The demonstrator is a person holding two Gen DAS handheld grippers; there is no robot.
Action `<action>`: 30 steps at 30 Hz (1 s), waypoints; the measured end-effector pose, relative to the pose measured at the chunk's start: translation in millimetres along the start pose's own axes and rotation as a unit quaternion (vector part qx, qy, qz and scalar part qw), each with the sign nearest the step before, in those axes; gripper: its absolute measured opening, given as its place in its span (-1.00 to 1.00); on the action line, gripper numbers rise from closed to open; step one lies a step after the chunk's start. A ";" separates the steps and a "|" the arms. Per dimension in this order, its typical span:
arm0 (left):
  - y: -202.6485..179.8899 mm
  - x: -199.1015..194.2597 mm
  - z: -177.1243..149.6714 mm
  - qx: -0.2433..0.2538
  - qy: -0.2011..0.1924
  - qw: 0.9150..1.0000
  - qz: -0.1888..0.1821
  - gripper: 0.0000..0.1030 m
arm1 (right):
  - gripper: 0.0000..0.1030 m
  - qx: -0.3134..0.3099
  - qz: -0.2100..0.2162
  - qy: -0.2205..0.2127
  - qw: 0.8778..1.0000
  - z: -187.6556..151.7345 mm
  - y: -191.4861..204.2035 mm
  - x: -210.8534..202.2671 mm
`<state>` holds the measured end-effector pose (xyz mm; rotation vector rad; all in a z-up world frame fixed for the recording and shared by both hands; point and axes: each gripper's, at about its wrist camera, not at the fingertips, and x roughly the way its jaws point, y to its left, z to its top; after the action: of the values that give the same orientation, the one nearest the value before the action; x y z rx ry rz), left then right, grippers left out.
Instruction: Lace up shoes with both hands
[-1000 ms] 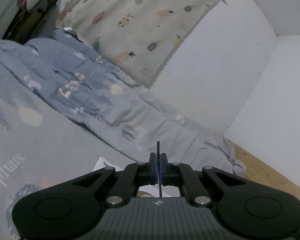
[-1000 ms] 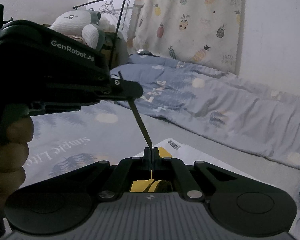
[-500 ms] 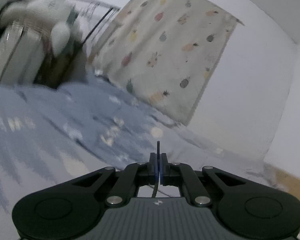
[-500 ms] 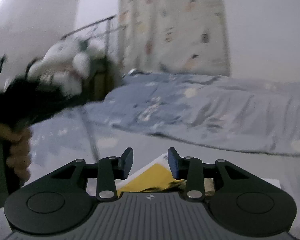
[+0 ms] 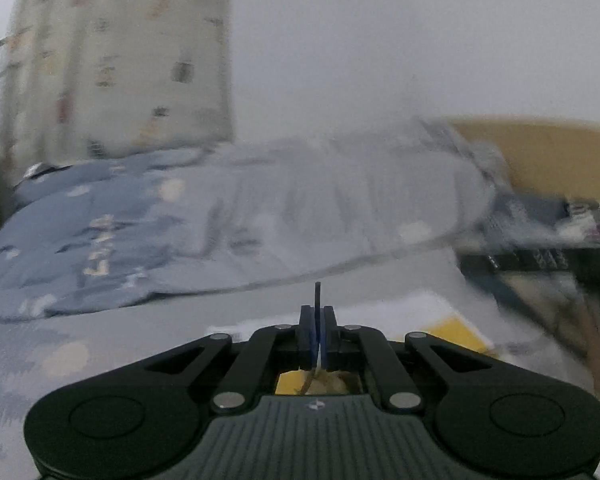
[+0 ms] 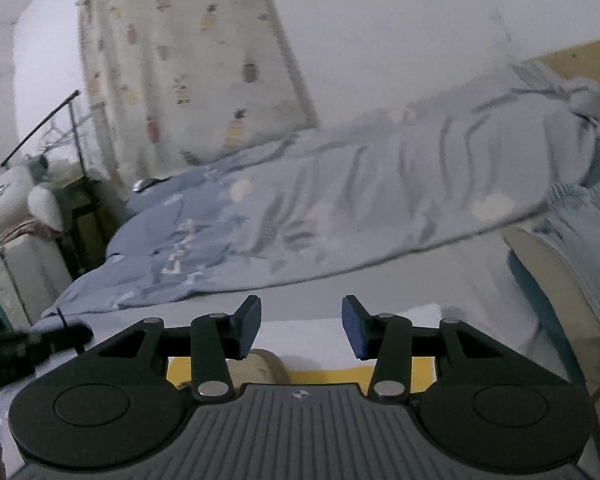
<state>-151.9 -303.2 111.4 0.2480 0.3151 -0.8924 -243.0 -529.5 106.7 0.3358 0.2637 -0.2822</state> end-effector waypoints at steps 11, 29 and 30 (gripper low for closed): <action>-66.4 44.6 -10.9 0.188 0.114 0.975 -0.035 -0.98 | -0.11 0.050 0.007 0.011 0.999 7.3 -24.5 4.5; -80.9 77.3 -23.8 0.296 0.200 0.934 -0.028 -0.98 | -0.11 0.093 0.004 0.021 0.995 12.4 -43.8 4.7; -81.6 77.9 -23.6 0.300 0.200 0.933 -0.028 -0.98 | -0.11 0.094 0.005 0.022 0.995 12.6 -44.3 4.9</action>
<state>-174.8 -400.6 54.2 1.0002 0.4209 -0.9773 -249.8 -575.3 104.0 0.5290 0.2799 -0.2908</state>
